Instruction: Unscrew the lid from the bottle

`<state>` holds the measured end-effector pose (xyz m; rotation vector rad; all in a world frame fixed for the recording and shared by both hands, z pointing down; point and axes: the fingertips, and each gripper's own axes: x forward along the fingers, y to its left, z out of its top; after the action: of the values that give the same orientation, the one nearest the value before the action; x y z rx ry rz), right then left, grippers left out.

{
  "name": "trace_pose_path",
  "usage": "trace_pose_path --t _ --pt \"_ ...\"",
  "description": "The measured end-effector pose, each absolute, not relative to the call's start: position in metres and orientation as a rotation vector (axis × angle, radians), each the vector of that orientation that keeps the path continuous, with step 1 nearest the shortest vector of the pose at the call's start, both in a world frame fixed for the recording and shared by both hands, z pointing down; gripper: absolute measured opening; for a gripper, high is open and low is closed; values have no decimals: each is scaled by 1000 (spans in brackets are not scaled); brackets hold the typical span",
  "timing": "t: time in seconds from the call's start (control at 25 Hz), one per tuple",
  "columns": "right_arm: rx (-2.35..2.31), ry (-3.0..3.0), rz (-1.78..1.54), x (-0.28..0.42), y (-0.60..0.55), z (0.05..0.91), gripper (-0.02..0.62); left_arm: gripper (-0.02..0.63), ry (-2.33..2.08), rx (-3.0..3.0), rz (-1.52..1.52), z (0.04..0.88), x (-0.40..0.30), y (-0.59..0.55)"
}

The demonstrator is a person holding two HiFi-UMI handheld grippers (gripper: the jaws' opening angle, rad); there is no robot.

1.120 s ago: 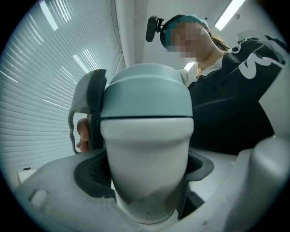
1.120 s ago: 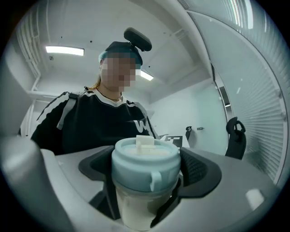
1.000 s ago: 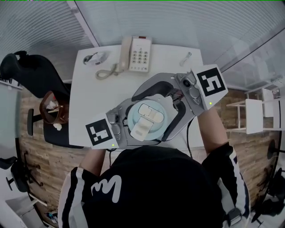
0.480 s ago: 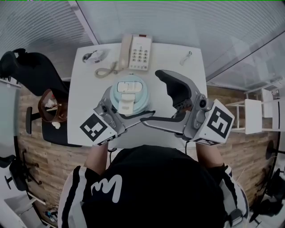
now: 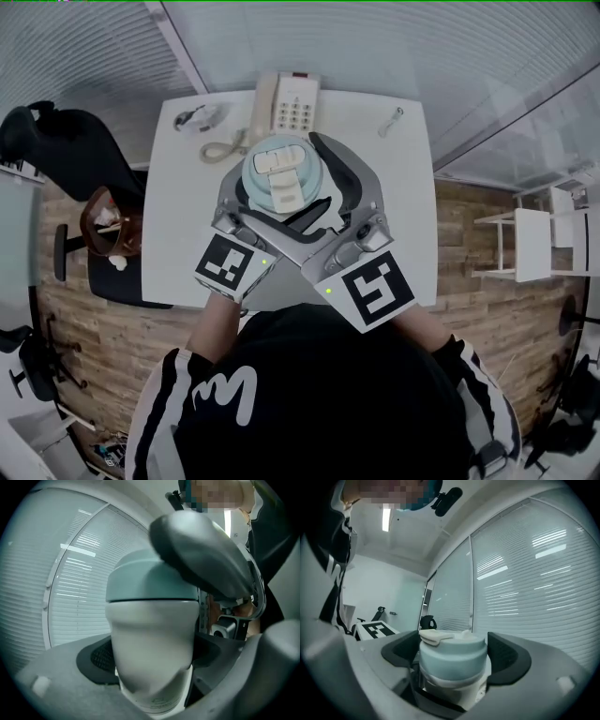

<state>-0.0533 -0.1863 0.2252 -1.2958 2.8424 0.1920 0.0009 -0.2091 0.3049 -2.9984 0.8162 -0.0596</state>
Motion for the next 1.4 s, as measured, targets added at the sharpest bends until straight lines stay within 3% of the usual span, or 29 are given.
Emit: trace_pose_path --t 0.24,0.6,1.24,1.4 --pt "-1200 2886 96 -54 -185 234 433 436 798 -3011 -90 308 2 -203" --pt "-312 3112 87 -51 -135 226 436 436 214 -3103 -98 299 12 -149" --pt "931 3115 -30 -30 -69 234 437 436 -448 -3089 -130 304 30 -74" --pt "954 3050 -92 -31 -69 223 438 436 -409 -3141 -58 299 32 -74"
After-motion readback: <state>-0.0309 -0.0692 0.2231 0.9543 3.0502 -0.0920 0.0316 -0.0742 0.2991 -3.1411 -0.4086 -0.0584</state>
